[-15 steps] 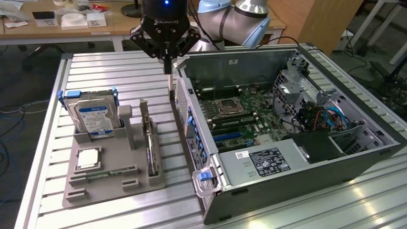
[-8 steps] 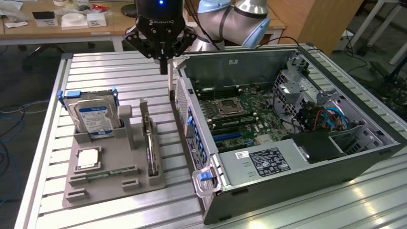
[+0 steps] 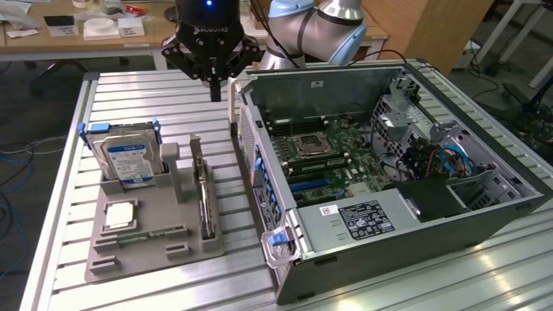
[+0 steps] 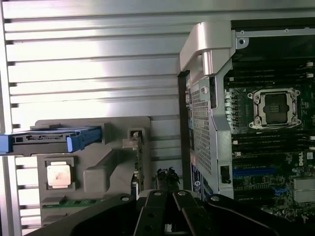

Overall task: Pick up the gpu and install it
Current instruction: 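Reach for the gpu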

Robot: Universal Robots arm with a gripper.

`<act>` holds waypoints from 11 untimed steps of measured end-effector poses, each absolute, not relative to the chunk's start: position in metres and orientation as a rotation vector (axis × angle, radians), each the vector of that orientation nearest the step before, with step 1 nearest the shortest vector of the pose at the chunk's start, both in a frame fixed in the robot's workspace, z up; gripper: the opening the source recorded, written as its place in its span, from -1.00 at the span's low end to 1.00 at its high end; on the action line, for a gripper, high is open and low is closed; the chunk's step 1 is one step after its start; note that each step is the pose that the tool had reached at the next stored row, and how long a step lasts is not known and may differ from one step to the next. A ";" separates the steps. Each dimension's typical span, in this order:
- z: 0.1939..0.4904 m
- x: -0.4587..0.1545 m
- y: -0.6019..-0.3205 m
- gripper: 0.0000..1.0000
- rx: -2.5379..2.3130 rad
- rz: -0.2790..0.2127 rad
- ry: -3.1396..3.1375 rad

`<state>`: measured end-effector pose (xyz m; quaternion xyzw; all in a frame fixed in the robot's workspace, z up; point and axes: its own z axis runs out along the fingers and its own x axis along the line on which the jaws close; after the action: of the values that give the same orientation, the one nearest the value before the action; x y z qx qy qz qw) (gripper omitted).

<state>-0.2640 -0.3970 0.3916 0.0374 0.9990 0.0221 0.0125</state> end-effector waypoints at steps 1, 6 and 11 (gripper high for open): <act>0.392 -0.265 -0.397 -0.79 0.116 0.069 3.114; 0.392 -0.273 -0.397 -0.79 0.117 0.069 3.114; 0.391 -0.282 -0.397 -0.79 0.117 0.069 3.114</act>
<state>-0.2825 -0.3965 0.3913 0.0374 0.9990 0.0221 0.0125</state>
